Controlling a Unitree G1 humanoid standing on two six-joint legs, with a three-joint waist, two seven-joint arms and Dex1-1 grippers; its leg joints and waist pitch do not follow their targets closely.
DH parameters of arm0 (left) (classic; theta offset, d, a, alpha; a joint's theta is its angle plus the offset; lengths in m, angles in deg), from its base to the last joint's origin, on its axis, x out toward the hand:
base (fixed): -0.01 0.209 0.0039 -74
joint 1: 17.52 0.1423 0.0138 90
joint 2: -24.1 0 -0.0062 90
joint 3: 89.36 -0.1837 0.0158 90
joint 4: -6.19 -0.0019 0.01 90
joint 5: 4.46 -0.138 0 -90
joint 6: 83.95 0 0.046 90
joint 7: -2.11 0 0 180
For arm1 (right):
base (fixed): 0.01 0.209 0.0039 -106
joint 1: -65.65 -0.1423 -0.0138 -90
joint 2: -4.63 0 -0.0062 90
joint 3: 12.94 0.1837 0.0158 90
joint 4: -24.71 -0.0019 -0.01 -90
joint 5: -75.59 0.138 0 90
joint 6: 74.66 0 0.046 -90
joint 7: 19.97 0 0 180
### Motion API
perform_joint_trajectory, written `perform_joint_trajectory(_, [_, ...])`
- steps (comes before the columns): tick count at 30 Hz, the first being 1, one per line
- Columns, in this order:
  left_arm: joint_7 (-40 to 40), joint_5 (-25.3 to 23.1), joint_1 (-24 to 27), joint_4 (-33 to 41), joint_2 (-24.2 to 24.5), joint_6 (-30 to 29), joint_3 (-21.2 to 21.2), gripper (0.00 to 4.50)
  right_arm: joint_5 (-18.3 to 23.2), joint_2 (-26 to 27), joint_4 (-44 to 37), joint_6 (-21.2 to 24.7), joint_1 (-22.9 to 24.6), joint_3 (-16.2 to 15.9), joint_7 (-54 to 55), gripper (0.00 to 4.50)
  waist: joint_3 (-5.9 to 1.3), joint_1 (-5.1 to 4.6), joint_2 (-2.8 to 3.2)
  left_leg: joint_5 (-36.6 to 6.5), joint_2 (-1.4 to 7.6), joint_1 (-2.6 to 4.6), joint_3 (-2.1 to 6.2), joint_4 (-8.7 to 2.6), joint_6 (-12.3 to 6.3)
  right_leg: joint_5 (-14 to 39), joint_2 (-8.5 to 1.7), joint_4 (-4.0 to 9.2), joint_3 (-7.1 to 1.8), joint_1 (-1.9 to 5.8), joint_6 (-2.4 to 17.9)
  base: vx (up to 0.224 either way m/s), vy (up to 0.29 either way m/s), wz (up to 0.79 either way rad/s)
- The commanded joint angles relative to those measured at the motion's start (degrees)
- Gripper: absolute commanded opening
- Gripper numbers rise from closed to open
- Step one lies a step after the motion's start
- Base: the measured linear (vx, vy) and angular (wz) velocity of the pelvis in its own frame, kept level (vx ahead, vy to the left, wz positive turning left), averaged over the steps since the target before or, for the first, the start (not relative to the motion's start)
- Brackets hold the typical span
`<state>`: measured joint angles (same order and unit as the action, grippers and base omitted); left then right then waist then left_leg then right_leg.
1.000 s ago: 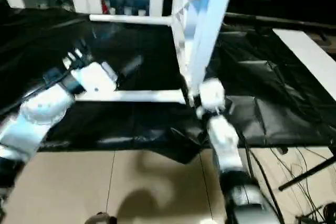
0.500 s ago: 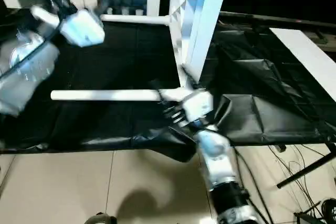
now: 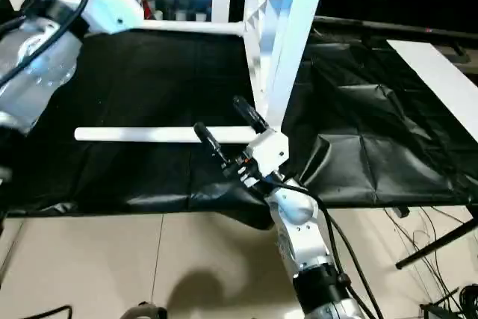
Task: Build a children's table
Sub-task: Flip table
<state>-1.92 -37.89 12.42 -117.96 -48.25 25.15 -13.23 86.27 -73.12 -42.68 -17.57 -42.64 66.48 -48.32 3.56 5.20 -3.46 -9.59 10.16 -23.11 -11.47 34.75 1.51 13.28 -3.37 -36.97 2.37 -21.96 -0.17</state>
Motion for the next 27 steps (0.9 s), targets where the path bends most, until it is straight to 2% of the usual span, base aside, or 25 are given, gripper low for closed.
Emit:
perform_joint_trajectory(1, [1.87, 1.09, -1.10, -1.26, -0.62, 0.03, 0.27, 3.87, 0.25, -0.24, -1.66, 1.04, 0.54, 0.41, -0.61, 3.94, -4.18, 0.09, 1.93, -14.98, 3.67, 2.33, 2.49, -4.55, 2.27, -2.79, -4.97, 3.79, -2.68, 1.40, 11.54, 0.000, 0.000, 0.00])
perform_joint_trajectory(4, [2.78, 1.50, -1.50, -2.03, -1.01, -0.32, 0.58, 3.76, 0.02, -0.15, -1.90, 1.47, 0.87, 0.36, -0.71, 3.94, -4.02, 0.16, 1.99, -16.37, 3.74, 2.47, 2.50, -4.69, 2.56, -0.88, -5.00, 4.03, -2.70, 1.21, 11.65, 0.000, 0.000, 0.00])
perform_joint_trajectory(6, [3.35, 1.74, -1.84, -2.50, -1.35, -0.55, 0.89, 3.43, -0.13, -0.09, -2.07, 1.78, 1.08, 0.27, -0.76, 3.94, -3.87, 0.20, 2.01, -17.99, 3.80, 2.52, 2.57, -4.85, 3.06, 1.79, -5.13, 4.31, -2.76, 1.13, 11.40, 0.000, 0.000, 0.00])
perform_joint_trajectory(9, [4.51, 2.94, -2.23, -3.09, -1.53, -0.48, 0.99, 3.33, -0.12, -0.18, -2.12, 2.19, 1.05, 0.10, -0.77, 3.94, -3.81, 0.22, 1.92, -19.44, 3.83, 2.56, 2.65, -4.98, 3.56, 4.00, -5.22, 4.52, -2.82, 1.02, 10.94, 0.000, 0.000, 0.00])
perform_joint_trajectory(12, [5.03, 3.68, -2.19, -3.22, -1.57, -0.67, 1.11, 2.93, -0.21, -0.14, -1.84, 2.37, 0.76, 0.19, -0.93, 3.94, -3.79, 0.22, 2.02, -19.80, 3.89, 2.55, 2.74, -5.08, 3.79, 4.65, -5.25, 4.55, -2.82, 0.91, 10.79, 0.000, 0.000, 0.00])
perform_joint_trajectory(16, [6.21, 4.11, -2.23, -3.23, -1.58, -0.86, 1.06, 2.80, -0.30, -0.06, -1.49, 2.46, 0.42, 0.35, -1.13, 3.94, -3.76, 0.24, 1.90, -19.90, 3.82, 2.56, 2.66, -5.04, 3.64, 4.98, -5.24, 4.62, -2.86, 0.85, 10.62, 0.000, 0.000, 0.00])
perform_joint_trajectory(17, [8.95, 5.01, -2.09, -2.82, -1.74, -2.26, 1.11, 2.61, -0.40, -0.05, -1.41, 2.58, 0.36, 0.33, -1.31, 3.94, -3.78, 0.31, 1.91, -19.38, 3.86, 2.48, 2.68, -5.05, 3.52, 4.84, -5.34, 4.59, -2.88, 0.94, 10.68, 0.000, 0.000, 0.00])
perform_joint_trajectory(20, [12.99, 6.66, -1.99, -2.72, -2.18, -4.63, 1.42, 2.53, -0.30, 0.00, -1.56, 3.00, 0.34, 0.28, -1.61, 3.94, -3.72, 0.49, 1.79, -18.11, 3.78, 2.47, 2.51, -4.98, 3.04, 4.66, -5.29, 4.56, -2.89, 0.90, 10.80, 0.000, 0.000, 0.00])
perform_joint_trajectory(22, [14.09, 7.12, -1.97, -2.73, -2.31, -5.80, 1.58, 2.42, -0.10, -0.01, -1.67, 3.31, 0.35, 0.19, -1.91, 3.94, -3.74, 0.69, 2.00, -18.04, 3.82, 2.49, 2.50, -4.98, 2.87, 5.01, -5.34, 4.64, -2.91, 0.85, 10.93, 0.000, 0.000, 0.00])
perform_joint_trajectory(24, [17.12, 9.57, -1.76, -2.19, -2.92, -9.88, 2.86, 2.39, 0.73, 0.06, -2.03, 4.07, 0.56, -0.06, -2.88, 3.94, -3.70, 0.85, 1.80, -17.95, 3.83, 2.37, 2.45, -4.99, 2.60, 6.03, -5.49, 4.73, -2.94, 0.97, 10.97, 0.000, 0.000, 0.00])
perform_joint_trajectory(27, [19.21, 12.36, -1.93, -2.24, -3.94, -14.70, 4.82, 2.33, 1.78, 0.08, -2.17, 5.89, 0.82, -0.28, -3.91, 3.94, -3.68, 0.98, 1.82, -17.69, 3.82, 2.43, 2.39, -4.96, 2.29, 6.75, -5.49, 4.80, -2.94, 0.91, 11.10, 0.000, 0.000, 0.00])
